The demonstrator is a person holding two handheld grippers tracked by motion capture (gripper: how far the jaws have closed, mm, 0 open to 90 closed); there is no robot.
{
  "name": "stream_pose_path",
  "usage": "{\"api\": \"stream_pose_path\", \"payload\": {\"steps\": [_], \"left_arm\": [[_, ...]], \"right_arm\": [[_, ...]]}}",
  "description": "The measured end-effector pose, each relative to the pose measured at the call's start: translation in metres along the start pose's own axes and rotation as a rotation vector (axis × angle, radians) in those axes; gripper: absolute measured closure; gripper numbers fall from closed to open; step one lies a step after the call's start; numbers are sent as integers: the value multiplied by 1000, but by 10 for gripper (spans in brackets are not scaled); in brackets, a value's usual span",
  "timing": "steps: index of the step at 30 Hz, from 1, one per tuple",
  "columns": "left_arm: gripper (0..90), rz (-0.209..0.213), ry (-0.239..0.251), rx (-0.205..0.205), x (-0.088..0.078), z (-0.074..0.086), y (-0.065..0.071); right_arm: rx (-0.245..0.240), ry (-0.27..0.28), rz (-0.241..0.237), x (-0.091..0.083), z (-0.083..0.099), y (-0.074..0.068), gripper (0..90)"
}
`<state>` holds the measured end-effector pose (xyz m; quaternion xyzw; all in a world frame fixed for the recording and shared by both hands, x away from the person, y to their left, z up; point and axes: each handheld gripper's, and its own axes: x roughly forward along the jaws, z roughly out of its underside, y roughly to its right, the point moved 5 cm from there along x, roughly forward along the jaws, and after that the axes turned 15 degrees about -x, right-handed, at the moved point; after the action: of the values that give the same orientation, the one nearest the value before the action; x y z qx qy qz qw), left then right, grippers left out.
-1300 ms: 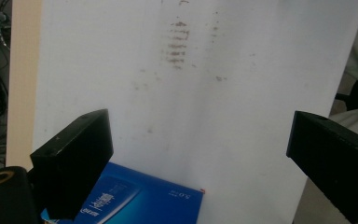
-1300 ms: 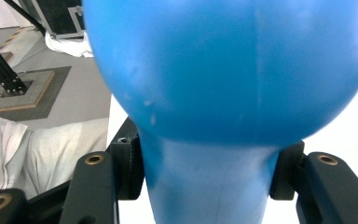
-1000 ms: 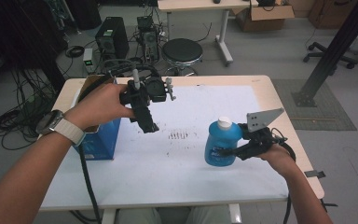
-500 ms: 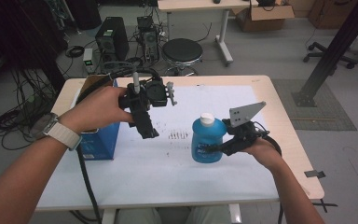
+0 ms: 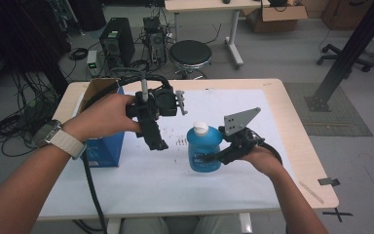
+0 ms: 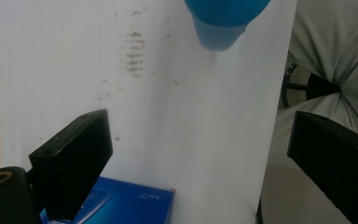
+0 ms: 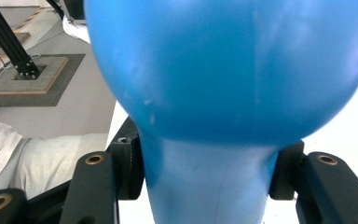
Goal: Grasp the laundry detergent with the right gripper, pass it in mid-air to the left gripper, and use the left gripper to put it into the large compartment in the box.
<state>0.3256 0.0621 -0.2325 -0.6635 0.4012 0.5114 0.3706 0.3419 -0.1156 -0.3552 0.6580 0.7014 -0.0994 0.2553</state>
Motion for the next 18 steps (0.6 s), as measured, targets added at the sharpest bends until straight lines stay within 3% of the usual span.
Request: {"api": "stream_pose_path", "payload": {"steps": [18], "left_arm": [[71, 24, -13, 6, 5, 2, 3]], "right_arm": [[-17, 4, -44, 34, -8, 0, 442]]}}
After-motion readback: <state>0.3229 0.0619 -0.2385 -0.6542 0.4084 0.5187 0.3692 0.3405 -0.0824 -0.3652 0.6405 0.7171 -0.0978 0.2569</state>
